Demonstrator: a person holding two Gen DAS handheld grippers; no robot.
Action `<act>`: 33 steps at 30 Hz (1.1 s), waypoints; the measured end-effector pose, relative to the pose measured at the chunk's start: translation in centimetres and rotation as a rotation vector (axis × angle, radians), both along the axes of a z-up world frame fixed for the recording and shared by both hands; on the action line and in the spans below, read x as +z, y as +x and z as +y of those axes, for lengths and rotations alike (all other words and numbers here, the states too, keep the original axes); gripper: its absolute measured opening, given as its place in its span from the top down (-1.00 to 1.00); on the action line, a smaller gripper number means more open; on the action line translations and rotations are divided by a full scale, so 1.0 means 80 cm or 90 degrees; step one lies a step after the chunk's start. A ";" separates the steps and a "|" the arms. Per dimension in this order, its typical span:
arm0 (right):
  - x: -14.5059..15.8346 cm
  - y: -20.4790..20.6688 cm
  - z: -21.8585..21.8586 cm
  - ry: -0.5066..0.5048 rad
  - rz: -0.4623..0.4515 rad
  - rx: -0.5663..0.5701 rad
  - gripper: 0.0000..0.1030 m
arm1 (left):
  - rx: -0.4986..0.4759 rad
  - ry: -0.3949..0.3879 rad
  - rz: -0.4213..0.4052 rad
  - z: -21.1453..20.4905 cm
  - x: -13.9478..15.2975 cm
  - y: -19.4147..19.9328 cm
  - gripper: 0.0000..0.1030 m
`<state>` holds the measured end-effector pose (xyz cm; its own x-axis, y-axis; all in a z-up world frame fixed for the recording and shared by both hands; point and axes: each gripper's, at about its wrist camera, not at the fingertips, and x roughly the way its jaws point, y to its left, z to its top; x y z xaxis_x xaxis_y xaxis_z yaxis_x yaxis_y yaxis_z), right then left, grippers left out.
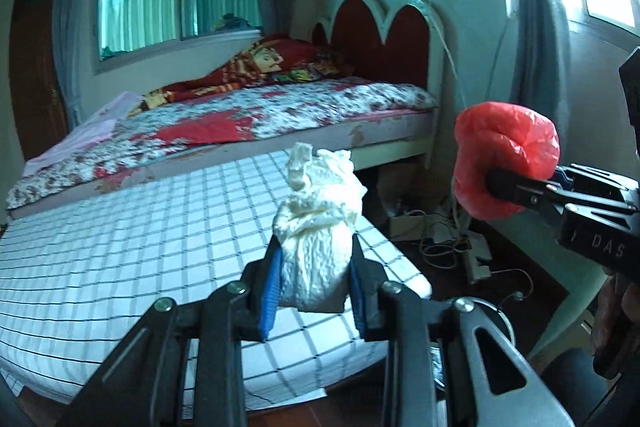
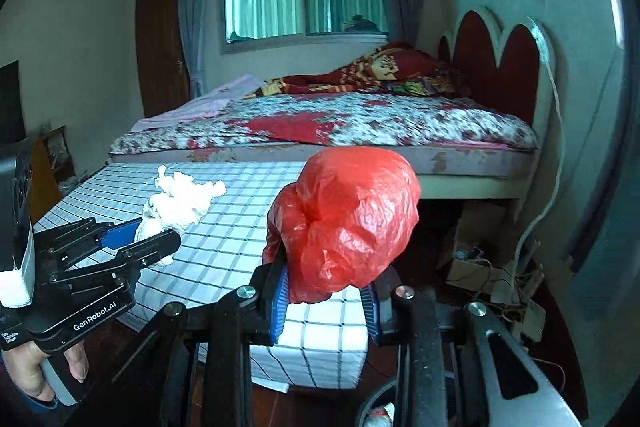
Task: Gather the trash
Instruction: 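Carry the white cloth and red bag over the black bin with both tools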
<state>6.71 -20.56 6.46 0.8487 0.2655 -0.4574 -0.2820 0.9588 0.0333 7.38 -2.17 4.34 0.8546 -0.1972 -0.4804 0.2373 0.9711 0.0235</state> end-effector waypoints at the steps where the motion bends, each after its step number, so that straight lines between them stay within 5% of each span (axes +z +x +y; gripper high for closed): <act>1: -0.004 -0.002 -0.007 -0.002 0.004 -0.009 0.37 | -0.010 0.000 0.002 -0.007 -0.004 0.001 0.41; 18: -0.059 -0.040 -0.118 -0.002 0.072 -0.129 0.36 | -0.144 0.000 0.058 -0.125 -0.051 0.005 0.41; 33: -0.130 -0.061 -0.191 0.002 0.133 -0.166 0.36 | -0.212 -0.014 0.092 -0.196 -0.108 -0.001 0.41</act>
